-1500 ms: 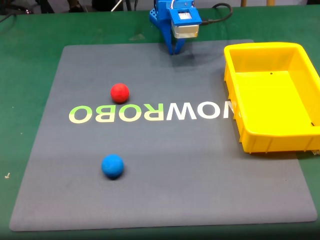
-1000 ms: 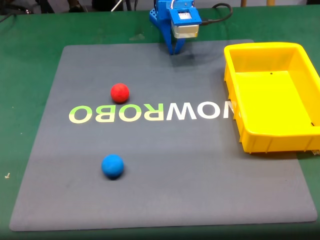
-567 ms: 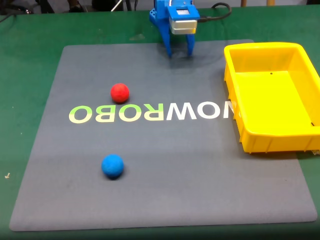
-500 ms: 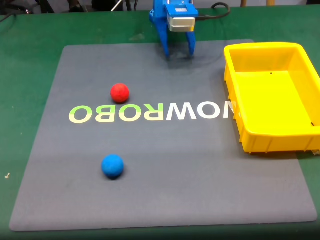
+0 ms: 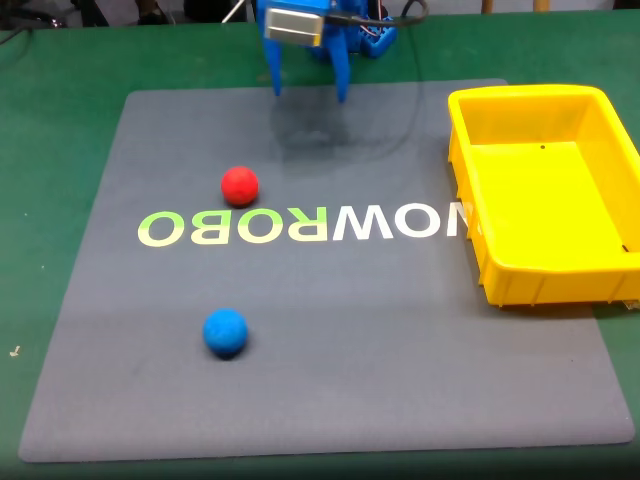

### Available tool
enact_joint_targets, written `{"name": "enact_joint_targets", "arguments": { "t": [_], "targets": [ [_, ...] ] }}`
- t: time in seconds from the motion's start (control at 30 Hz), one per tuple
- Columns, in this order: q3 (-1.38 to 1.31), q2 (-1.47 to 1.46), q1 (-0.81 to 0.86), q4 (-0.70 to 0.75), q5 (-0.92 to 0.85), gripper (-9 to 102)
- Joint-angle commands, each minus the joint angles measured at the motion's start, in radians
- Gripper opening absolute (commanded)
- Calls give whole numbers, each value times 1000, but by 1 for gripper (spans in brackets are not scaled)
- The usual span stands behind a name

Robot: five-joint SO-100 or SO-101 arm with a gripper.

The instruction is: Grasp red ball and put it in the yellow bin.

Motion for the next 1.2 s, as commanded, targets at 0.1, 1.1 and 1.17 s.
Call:
{"name": "enact_joint_targets", "arguments": {
  "t": [0.1, 1.1, 1.17],
  "targets": [
    [-388, -354, 52, -55, 43, 32],
    [-796, -980, 130, -147, 15, 32],
    [-808, -1003, 127, -152, 15, 32]
  ]
}}
